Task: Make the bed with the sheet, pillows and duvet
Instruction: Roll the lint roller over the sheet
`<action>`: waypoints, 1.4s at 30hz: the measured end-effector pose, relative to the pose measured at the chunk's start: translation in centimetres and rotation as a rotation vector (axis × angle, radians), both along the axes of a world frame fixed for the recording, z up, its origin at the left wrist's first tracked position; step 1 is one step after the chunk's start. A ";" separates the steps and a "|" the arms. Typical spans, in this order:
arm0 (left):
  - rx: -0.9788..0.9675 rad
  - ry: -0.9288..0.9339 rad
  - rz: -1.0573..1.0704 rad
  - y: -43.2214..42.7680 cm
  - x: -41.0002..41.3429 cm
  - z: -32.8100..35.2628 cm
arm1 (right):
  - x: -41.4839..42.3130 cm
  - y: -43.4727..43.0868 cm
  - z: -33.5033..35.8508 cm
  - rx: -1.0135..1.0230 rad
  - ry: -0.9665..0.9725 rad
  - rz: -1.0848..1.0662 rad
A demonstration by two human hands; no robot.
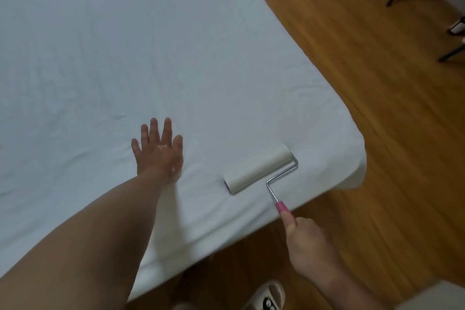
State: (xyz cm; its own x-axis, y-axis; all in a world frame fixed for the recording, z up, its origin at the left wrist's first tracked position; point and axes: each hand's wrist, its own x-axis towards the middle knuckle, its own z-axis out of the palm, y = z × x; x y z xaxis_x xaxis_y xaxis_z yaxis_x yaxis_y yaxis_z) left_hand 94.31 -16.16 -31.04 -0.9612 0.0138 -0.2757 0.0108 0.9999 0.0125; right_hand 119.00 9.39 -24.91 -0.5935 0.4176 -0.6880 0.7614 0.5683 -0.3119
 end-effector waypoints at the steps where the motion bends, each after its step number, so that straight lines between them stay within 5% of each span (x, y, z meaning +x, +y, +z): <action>1: -0.004 -0.008 -0.003 0.0 0.8 0.1 | 1.4 0.2 0.0 -0.008 -0.012 -0.034; 12: 0.065 -0.144 0.023 3.2 5.8 2.7 | 12.2 4.8 4.7 0.047 -0.160 -0.028; 18: 0.077 -0.089 -0.063 5.6 1.5 3.9 | 6.3 8.0 7.0 0.117 0.008 -0.094; 26: 0.121 0.026 -0.062 9.4 -14.2 2.4 | -14.9 11.7 5.4 0.083 0.190 -0.069; 34: 0.079 0.134 -0.101 11.5 -33.8 0.9 | -48.6 12.8 3.9 -0.090 0.409 -0.085; 42: 0.053 0.209 -0.091 12.4 -35.6 -2.4 | -74.0 9.1 4.7 -0.136 0.416 -0.120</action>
